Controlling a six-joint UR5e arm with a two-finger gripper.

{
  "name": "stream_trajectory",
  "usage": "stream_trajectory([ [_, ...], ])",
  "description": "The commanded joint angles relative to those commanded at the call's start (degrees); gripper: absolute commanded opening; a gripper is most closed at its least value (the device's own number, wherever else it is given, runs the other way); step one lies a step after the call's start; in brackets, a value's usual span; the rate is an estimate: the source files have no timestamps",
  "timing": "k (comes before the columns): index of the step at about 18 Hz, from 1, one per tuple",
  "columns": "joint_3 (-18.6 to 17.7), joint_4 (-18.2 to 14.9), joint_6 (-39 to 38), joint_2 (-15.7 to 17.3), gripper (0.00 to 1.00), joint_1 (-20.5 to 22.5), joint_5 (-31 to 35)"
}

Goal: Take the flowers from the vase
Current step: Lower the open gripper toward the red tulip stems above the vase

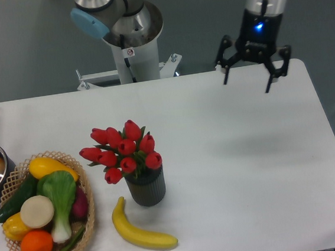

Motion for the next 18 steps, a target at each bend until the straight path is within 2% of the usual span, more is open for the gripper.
stream_trajectory([
  [4, -2.37, 3.61, 0.00, -0.70, 1.00, -3.25, -0.88],
  [8, -2.90, 4.40, 0.17, -1.05, 1.00, -5.72, -1.85],
  [12, -5.62, 5.19, 4.38, -1.32, 1.00, -6.16, -13.24],
  [18, -5.37, 5.54, 4.48, -3.60, 1.00, -6.51, -17.32],
])
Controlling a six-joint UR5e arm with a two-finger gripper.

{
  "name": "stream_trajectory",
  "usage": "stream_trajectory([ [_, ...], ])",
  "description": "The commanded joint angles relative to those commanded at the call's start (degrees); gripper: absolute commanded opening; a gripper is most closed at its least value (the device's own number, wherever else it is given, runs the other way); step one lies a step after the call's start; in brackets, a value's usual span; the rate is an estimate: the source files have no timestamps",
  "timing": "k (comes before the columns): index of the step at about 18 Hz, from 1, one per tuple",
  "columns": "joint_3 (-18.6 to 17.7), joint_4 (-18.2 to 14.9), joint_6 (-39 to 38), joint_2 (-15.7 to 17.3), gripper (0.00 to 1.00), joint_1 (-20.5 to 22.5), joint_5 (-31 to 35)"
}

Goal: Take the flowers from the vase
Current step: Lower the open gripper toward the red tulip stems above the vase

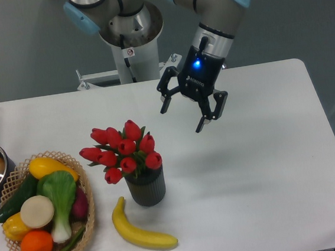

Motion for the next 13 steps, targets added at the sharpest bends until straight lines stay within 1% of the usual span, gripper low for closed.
stream_trajectory([
  [4, -0.18, 0.70, 0.00, -0.44, 1.00, -0.18, -0.26],
  [6, 0.09, 2.54, -0.09, -1.84, 1.00, -1.40, -0.26],
  [8, 0.44, 3.34, -0.09, -3.24, 1.00, -3.16, -0.18],
  [9, 0.44, 3.43, -0.09, -3.86, 1.00, -3.34, -0.18],
  [13, 0.26, 4.57, -0.09, -4.57, 1.00, -5.36, -0.62],
])
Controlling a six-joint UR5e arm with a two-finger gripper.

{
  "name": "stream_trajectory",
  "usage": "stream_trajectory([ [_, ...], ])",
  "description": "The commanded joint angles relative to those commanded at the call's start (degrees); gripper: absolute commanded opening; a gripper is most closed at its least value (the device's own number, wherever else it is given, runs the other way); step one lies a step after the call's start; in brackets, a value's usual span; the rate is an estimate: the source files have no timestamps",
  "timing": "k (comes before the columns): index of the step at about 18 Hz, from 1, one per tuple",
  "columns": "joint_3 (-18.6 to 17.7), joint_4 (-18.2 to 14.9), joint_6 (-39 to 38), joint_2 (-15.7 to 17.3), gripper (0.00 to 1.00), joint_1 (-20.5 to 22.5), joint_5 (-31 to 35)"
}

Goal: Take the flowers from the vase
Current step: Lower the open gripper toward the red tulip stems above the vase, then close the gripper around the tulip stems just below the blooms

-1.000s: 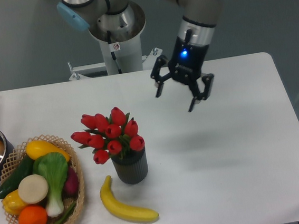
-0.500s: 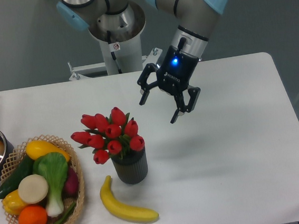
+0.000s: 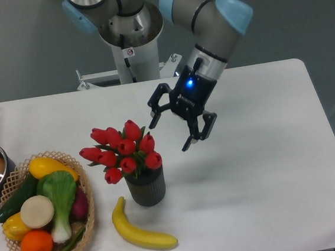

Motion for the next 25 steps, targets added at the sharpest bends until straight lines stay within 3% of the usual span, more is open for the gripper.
stream_trajectory([
  [14, 0.17, 0.97, 0.09, -2.81, 1.00, -2.55, -7.73],
  [21, -0.18, 1.14, 0.97, -3.43, 1.00, -2.82, -7.74],
  [22, -0.18, 1.14, 1.05, -3.43, 0.98, -2.91, -7.74],
  [25, -0.18, 1.06, 0.97, -3.52, 0.76, -2.82, -9.05],
])
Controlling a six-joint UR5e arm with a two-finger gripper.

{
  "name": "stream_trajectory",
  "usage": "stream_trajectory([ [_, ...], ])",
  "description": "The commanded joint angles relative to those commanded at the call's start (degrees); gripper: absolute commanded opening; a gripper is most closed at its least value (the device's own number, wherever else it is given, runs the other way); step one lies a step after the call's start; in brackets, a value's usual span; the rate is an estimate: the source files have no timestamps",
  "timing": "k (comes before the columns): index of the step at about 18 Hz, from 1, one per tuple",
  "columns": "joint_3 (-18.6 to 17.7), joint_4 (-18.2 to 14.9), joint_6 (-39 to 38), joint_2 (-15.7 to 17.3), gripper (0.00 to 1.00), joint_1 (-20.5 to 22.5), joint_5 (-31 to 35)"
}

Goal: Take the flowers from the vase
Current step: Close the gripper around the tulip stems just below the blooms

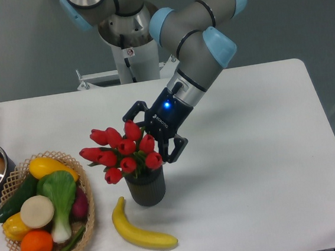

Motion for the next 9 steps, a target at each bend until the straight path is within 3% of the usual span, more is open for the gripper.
stream_trajectory([
  [4, 0.09, -0.09, -0.09, 0.00, 0.47, 0.26, -0.62],
  [9, -0.17, -0.18, -0.62, 0.18, 0.40, 0.70, -2.02],
])
